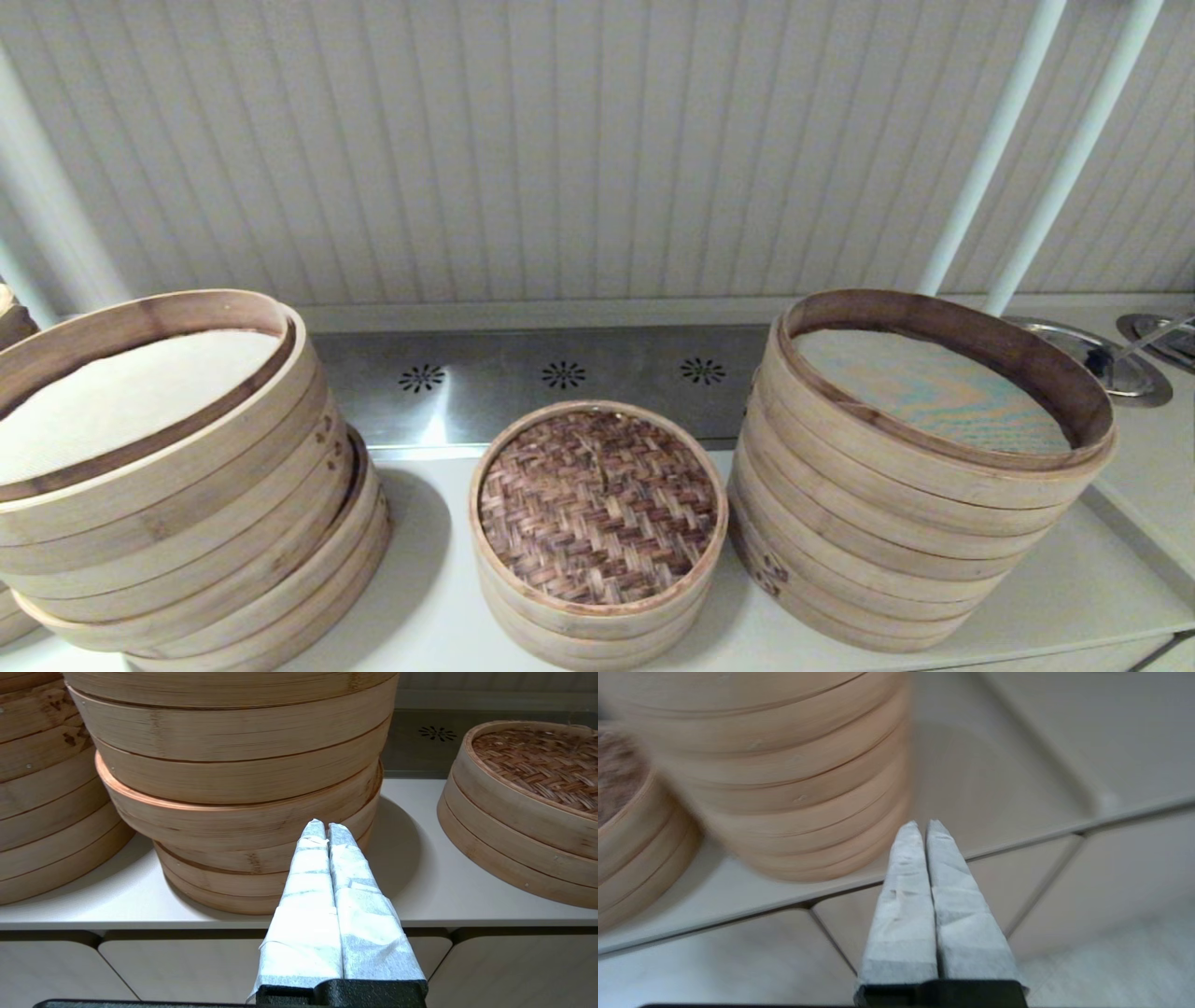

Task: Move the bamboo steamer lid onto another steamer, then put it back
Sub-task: Pick up the steamer

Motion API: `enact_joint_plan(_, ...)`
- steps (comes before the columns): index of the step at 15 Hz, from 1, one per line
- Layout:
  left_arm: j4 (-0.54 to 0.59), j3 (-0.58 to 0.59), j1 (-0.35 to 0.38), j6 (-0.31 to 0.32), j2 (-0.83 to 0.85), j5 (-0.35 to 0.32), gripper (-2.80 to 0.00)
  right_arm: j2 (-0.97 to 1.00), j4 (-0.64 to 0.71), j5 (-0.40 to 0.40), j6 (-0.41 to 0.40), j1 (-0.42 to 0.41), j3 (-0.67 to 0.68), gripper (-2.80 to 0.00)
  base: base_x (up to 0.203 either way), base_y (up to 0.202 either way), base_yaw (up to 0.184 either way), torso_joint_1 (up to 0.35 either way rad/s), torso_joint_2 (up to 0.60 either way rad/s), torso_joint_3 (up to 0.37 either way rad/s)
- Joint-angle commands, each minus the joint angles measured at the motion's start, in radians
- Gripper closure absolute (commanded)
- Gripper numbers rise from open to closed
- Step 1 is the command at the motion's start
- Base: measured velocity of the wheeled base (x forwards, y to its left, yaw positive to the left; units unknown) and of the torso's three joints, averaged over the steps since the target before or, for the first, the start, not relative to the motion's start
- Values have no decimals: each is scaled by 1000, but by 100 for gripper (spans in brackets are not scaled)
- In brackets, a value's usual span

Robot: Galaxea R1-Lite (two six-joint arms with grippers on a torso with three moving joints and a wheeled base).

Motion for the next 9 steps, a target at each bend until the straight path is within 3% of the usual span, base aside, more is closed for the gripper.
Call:
enact_joint_plan(1,0,0,0,-1,0,0,0,-20,-124,21,-36,62,103,0,0,0,0,0,0,0)
enact_joint_plan(3,0,0,0,-1,0,1,0,-64,-180,49,-64,55,179,0,0,0,0,0,0,0)
enact_joint_plan(5,0,0,0,-1,0,1,0,-140,-186,140,-90,35,215,0,0,0,0,0,0,0)
enact_joint_plan(9,0,0,0,-1,0,1,0,-241,-174,159,-105,29,278,0,0,0,0,0,0,0)
